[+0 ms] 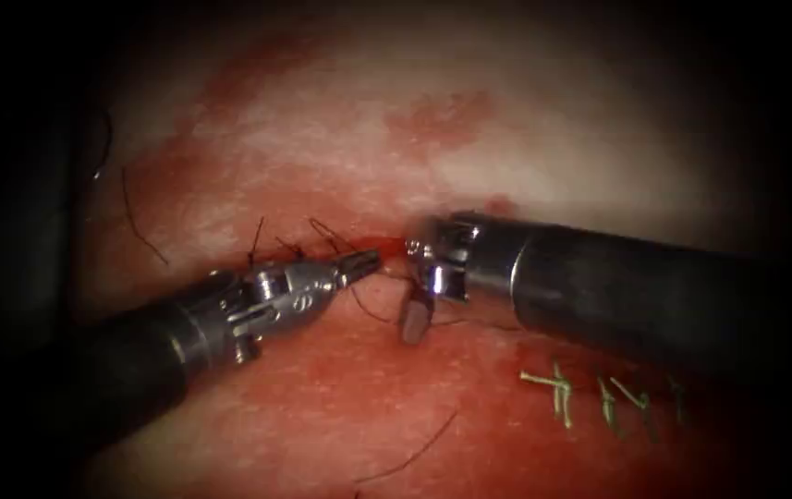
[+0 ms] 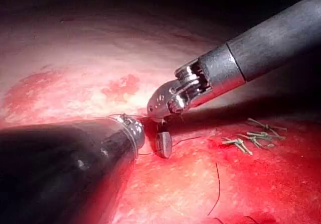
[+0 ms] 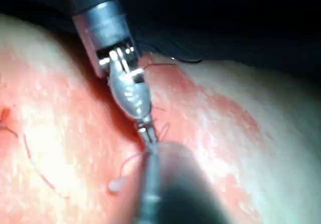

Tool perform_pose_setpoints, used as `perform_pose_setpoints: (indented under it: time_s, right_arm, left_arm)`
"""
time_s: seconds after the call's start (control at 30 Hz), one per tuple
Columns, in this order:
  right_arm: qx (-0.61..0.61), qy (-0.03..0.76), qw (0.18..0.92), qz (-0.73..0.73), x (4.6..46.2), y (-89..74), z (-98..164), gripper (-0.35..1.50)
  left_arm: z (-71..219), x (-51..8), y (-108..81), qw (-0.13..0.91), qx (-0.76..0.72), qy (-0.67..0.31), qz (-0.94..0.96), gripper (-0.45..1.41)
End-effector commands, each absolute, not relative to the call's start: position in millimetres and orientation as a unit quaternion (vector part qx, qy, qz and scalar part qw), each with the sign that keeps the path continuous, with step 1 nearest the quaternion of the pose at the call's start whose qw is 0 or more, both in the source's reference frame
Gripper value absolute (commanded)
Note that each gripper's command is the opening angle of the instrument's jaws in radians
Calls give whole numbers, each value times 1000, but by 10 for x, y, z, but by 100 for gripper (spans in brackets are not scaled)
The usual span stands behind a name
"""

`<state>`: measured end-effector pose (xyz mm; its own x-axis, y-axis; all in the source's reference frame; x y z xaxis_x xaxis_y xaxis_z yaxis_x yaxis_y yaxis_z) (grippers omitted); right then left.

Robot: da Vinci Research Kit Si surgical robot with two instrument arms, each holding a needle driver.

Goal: Wound Closure

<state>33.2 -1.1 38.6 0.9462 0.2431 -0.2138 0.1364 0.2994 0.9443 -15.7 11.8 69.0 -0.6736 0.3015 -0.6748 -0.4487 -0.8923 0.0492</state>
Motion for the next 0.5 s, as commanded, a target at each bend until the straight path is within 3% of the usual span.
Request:
perform_pose_setpoints:
  time_s: [0.03, 0.5]
  right_arm:
    - [589, 178, 787, 46, 345, 9, 388, -35]
    - [582, 272, 759, 110, 359, 61, 372, -35]
  left_arm:
    - [695, -162, 120, 205, -346, 106, 909, -45]
    - [695, -147, 78, 191, -339, 110, 915, -45]
